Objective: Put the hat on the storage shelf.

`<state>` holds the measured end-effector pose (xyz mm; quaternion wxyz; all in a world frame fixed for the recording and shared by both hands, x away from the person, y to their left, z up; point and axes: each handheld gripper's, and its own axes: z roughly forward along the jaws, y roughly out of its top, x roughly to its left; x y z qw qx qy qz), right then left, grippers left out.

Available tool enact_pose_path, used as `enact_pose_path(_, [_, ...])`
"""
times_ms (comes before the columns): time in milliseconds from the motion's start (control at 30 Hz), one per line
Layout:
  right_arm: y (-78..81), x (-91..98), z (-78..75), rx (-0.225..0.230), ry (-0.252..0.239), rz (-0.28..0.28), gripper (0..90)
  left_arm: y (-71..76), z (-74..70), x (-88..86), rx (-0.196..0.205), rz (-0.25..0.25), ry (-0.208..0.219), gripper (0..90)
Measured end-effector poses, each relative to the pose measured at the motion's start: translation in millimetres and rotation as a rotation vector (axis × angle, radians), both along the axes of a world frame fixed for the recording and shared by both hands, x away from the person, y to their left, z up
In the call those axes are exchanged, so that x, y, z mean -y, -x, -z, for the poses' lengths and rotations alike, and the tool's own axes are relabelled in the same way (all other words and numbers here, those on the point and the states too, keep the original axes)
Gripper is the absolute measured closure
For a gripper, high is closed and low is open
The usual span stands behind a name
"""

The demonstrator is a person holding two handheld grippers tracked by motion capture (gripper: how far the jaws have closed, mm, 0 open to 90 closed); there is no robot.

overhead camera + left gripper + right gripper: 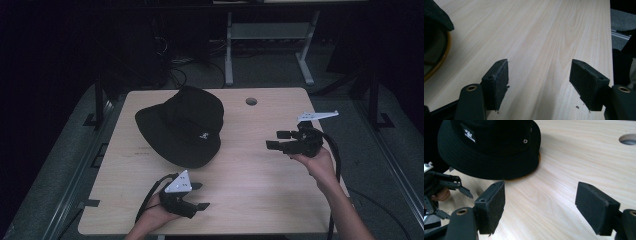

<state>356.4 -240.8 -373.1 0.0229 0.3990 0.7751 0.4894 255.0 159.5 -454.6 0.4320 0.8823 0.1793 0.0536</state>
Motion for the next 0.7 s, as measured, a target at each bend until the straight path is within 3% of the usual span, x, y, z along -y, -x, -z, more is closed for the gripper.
enact_pose_path(700, [27.3, 25.9, 24.1, -0.022, 0.011, 0.027, 22.4, -0.8, 0.8, -0.8, -0.001, -0.003, 0.002, 31.2])
